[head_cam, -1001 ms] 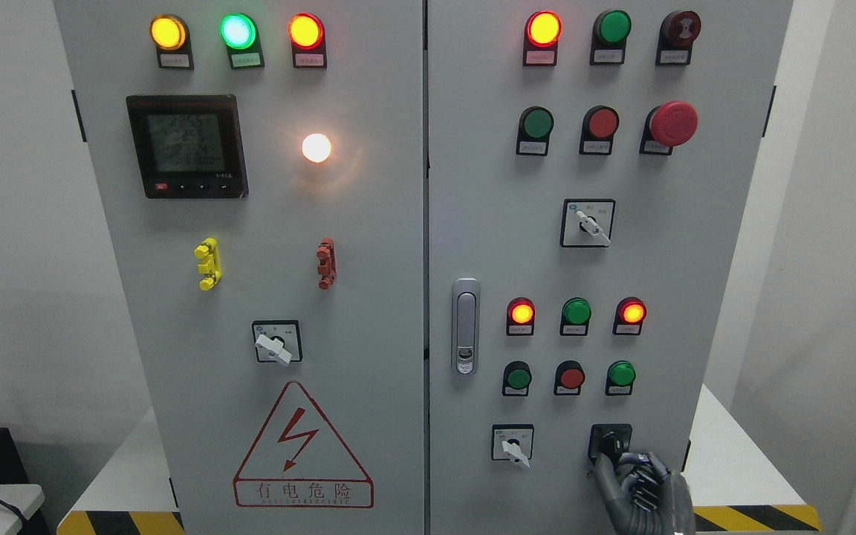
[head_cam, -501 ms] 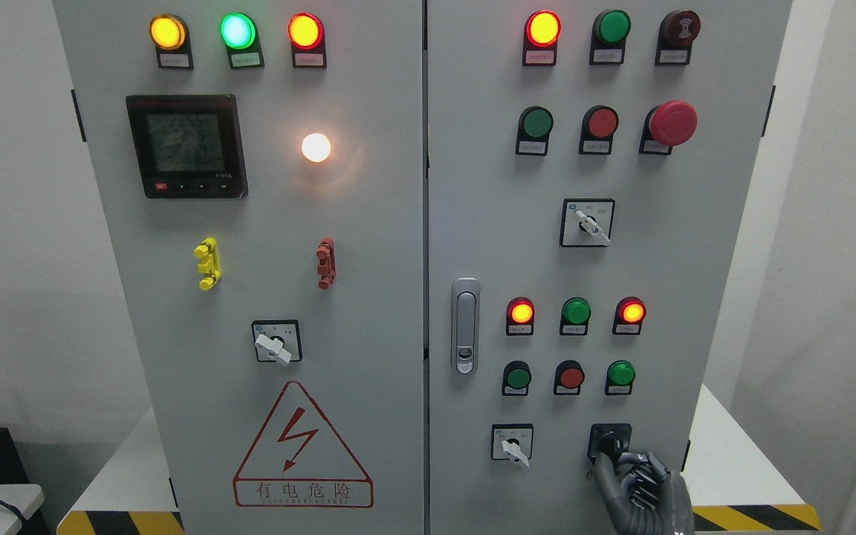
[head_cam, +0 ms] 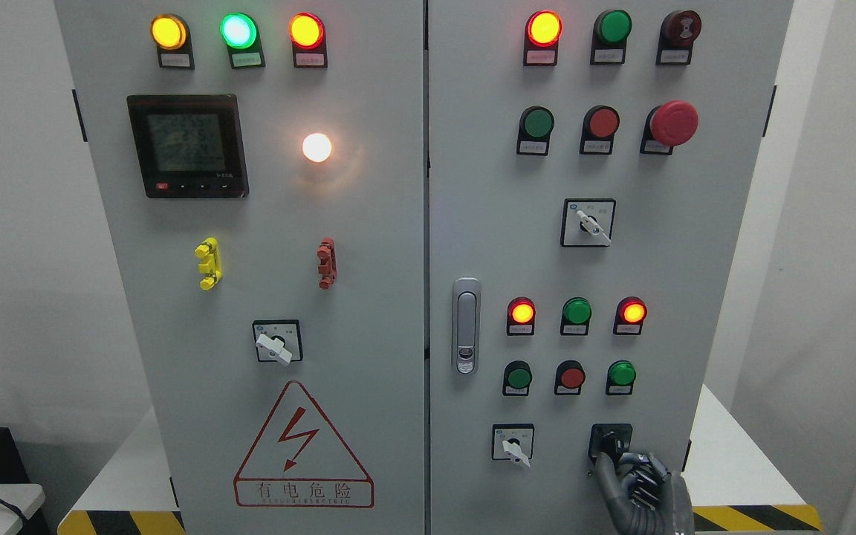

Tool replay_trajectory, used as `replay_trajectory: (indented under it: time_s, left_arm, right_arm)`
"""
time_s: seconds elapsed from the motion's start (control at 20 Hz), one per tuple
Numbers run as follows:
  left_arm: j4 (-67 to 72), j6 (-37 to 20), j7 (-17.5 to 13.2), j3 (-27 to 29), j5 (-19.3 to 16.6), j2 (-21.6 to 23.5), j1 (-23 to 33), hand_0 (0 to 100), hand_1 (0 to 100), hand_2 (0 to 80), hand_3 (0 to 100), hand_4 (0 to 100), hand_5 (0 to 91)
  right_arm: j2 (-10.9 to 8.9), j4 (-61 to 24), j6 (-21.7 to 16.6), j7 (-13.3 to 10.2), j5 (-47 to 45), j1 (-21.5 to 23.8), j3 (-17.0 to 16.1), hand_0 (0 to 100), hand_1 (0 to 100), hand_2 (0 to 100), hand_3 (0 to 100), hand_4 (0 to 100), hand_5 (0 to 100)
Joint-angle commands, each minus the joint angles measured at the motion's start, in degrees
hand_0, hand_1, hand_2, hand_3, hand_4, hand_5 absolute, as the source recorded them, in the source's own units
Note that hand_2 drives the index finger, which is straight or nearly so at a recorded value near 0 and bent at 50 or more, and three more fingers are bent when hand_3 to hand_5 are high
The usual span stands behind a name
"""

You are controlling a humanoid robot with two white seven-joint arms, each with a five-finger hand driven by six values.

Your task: Trip black knob to open circuit

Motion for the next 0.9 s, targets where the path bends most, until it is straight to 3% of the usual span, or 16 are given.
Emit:
replay_trajectory:
  time_s: [0.0, 0.85]
  left_arm:
    - [0.0, 0.0, 0.0, 0.0, -1.9, 0.0, -0.4, 12, 39, 0.0, 0, 0, 0.0]
    - [0.0, 0.0, 0.0, 0.0, -1.9, 0.0, -0.4, 12, 39, 0.0, 0, 0, 0.0]
  right_arm:
    - [0.05, -0.1, -0.1, -0.1, -2.3, 0.0, 1.0, 50, 75, 63, 96, 98, 98]
    - [-0.04, -0.1, -0.1, -0.1, -5.3, -0.4, 1.5, 51, 75, 64, 97, 98, 98]
